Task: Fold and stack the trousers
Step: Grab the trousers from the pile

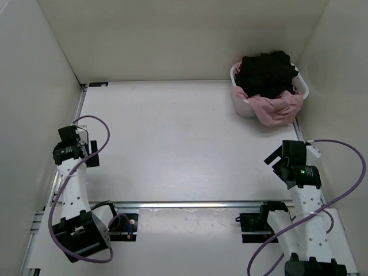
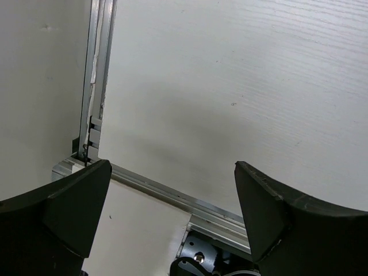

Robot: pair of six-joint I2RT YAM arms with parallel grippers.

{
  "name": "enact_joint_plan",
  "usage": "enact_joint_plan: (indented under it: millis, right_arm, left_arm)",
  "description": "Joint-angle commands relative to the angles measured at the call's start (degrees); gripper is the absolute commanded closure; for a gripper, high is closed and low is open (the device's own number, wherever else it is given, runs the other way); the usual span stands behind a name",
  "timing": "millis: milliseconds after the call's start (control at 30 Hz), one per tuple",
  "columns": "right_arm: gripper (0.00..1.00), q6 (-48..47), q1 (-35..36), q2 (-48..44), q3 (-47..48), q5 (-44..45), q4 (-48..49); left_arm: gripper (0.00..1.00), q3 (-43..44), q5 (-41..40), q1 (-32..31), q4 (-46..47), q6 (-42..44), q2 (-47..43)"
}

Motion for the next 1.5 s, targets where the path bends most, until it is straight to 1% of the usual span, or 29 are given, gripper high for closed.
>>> enact_joint_plan:
  millis: [0,33,67,133,167,233,267,300,333,367,400,433,467,500,533,567,633,767,833,867,967,1000,1033,1067,1100,1200,1267,1333,1467]
  right_arm:
    - [0.01,-1.7,0.1,2.3,1.4,3.2,4.7]
    - [0.01,-7.0,0.1,3.0,2.3,1.6,6.3]
    - [0.01,-9.8,0.1,3.8,4.5,-3.4,8.2]
    - [0.01,-13.2,0.1,6.9,7.6,-6.6,14.3]
    - [0.01,-15.0,0.1,8.4,12.0,-7.2,16.5]
    - [0.01,-16.8,0.1,14.9,17.9,-7.9,22.4]
    - [0.01,-18.9,0.1,21.6,21.4,-7.9,23.8]
    - [0.01,-20.0,0.1,25.6,29.8,-8.4,24.6]
    - [0.01,-21.0,0.1,30.0,34.9,-8.4,24.6]
    - [0.01,-22.4,0.1,39.8,40.3,-9.6,23.3]
    - [0.01,-25.1,0.1,45.1,52.4,-11.7,21.8]
    - [0.01,-26.1,0.1,50.5,59.1,-12.6,17.3]
    - [0.01,-26.7,0.1,61.3,66.0,-13.3,14.7]
    - [0.01,-26.8,0.1,66.7,72.9,-13.4,12.1]
    - [0.01,-26.8,0.1,71.6,85.3,-13.4,9.8]
    - [0.01,-26.8,0.1,79.4,89.7,-13.4,8.4]
    - [0.01,-25.5,-0.5,84.0,93.6,-13.4,10.7]
    - [0.01,-24.9,-1.1,89.0,89.1,-14.8,25.3]
    - [0.01,-24.2,-1.1,91.2,90.1,-14.9,26.2]
    - [0.01,-24.2,-1.1,93.8,93.0,-14.9,25.4]
    - [0.26,-23.0,-1.1,94.7,93.6,-15.5,24.9]
    - [0.57,-23.0,-1.1,93.9,92.4,-15.5,26.3]
    - [0.76,-23.0,-1.1,91.9,91.2,-15.5,26.3]
    - [0.91,-22.5,-1.1,90.7,89.4,-14.8,26.8]
    - [1.0,-22.4,-1.1,89.5,88.8,-14.2,26.8]
    - [1.0,-21.9,0.2,82.2,86.7,-15.6,26.8]
    - [1.0,-24.0,1.9,74.8,86.0,-16.2,28.2]
    - [1.0,-25.9,6.6,67.4,86.0,-16.2,29.3]
    - [1.0,-30.5,21.5,56.6,89.5,-23.5,32.5]
  left_arm:
    - [0.0,2.7,-2.1,0.4,0.8,-3.1,1.1]
    - [0.0,3.2,-2.7,0.4,0.8,-3.8,1.1]
    - [0.0,3.2,-3.6,0.4,0.8,-3.8,1.1]
    - [0.0,4.7,-4.2,0.4,0.8,-4.4,1.1]
    - [0.0,5.3,-4.2,0.4,0.8,-4.4,1.6]
    - [0.0,8.1,-4.2,0.4,0.8,-3.8,1.6]
    - [0.0,9.1,-3.4,0.4,0.8,-3.2,1.6]
    - [0.0,11.2,-1.8,0.4,0.8,-3.2,1.6]
    - [0.0,12.4,-0.6,0.4,0.8,-2.6,2.3]
    - [0.0,13.5,0.6,0.4,0.8,-2.6,2.3]
    - [0.0,15.9,3.4,0.4,0.8,-2.6,3.7]
    - [0.0,16.9,5.0,0.4,0.8,-2.6,4.2]
    - [0.0,18.0,6.6,0.4,0.8,-2.6,4.8]
    - [0.0,19.0,9.2,0.4,0.8,-2.6,5.3]
    - [0.0,20.8,10.5,0.4,0.8,-2.6,6.5]
    - [0.0,21.3,11.6,0.4,0.8,-2.6,7.1]
    - [0.0,21.3,13.1,0.4,1.6,-3.1,8.5]
    - [0.0,21.3,13.8,0.4,2.8,-3.1,11.4]
    - [0.0,21.3,13.3,0.4,3.3,-3.1,12.7]
    - [0.0,21.3,13.3,0.4,3.3,-3.1,14.0]
    - [0.0,21.3,12.7,0.4,3.3,-3.1,15.7]
    - [0.0,21.3,12.7,0.4,3.3,-3.1,16.4]
    - [0.0,21.3,12.7,0.4,3.3,-3.1,16.4]
    - [0.0,21.3,12.7,0.4,3.3,-3.1,16.4]
    - [0.0,21.3,12.7,0.4,3.3,-3.1,16.9]
    - [0.0,21.3,12.7,0.4,3.3,-3.1,15.2]
    - [0.0,20.6,12.7,0.4,3.3,-2.6,14.2]
    - [0.0,20.6,12.7,0.4,3.3,-2.6,12.7]
    - [0.0,20.6,12.0,-0.1,3.3,-2.6,10.5]
